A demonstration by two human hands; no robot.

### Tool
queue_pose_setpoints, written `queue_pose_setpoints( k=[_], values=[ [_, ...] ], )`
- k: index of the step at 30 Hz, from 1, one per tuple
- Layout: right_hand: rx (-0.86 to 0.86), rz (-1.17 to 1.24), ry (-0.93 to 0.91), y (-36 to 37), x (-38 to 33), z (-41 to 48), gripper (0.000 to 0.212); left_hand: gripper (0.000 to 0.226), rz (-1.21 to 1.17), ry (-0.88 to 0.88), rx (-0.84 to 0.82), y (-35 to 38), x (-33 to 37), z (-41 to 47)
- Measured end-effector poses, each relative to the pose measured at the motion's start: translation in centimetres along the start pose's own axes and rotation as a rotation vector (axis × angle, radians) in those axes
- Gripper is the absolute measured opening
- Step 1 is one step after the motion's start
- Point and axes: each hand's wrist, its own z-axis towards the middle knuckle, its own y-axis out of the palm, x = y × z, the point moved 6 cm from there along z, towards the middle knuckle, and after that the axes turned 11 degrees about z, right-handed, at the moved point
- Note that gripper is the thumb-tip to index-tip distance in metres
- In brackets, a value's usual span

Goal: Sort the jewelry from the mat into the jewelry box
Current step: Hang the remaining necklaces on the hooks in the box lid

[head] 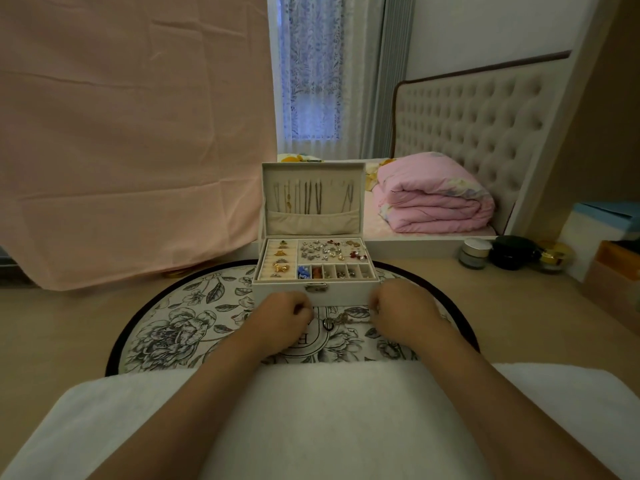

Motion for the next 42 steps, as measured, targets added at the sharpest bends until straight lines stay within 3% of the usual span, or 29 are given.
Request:
queue_pose_setpoints(
  k=[2, 7, 12, 15, 18, 23, 31, 35, 38, 42],
  values=[
    [-0.020, 0.032, -0.094, 0.6, -1.4, 0.0, 0.036, 0.021, -0.086, -0.054, 0.045, 0.1, 0.0, -0.1],
    [-0.119, 0.266, -0.144, 2.4, -2.5, 0.2, 0.011, 0.028, -0.367, -0.170, 0.194, -0.1, -0.1, -0.7],
    [-0.091, 0.385, -0.256, 3.4, -2.9, 0.2, 0.012, 0.025, -0.566, -0.257, 0.317, -0.7, -1.4, -0.9],
    [-0.078, 0.595, -0.227, 3.0, -3.4, 0.1, 0.014, 0.022, -0.450, -0.286, 0.389, -1.9, -2.8, -1.5],
    [-0.109, 0.730, -0.167, 3.0, -4.3, 0.2, 0.015, 0.018, -0.151, -0.288, 0.355, -2.9, -4.5, -2.3],
    [-0.205, 0.526, -0.100, 4.4, -5.3, 0.5, 0.019, 0.014, 0.191, -0.234, 0.282, -3.6, -5.9, -2.9],
    [-0.146, 0.644, 0.023, 5.0, -6.0, 0.4, 0.014, 0.021, 0.289, -0.107, 0.436, -3.6, -6.5, -3.2],
    [-0.109, 0.695, 0.049, 4.9, -6.2, 0.4, 0.014, 0.010, 0.047, 0.046, 0.211, -2.0, -3.7, -3.2],
    [-0.074, 0.696, 0.053, 5.0, -6.0, 0.4, 0.015, 0.022, 0.097, 0.096, 0.143, -0.5, -2.7, -2.3],
    [-0.036, 0.735, 0.048, 5.0, -5.7, 0.2, 0.014, 0.015, 0.238, 0.113, 0.170, 0.0, -2.5, -1.5]
  ],
)
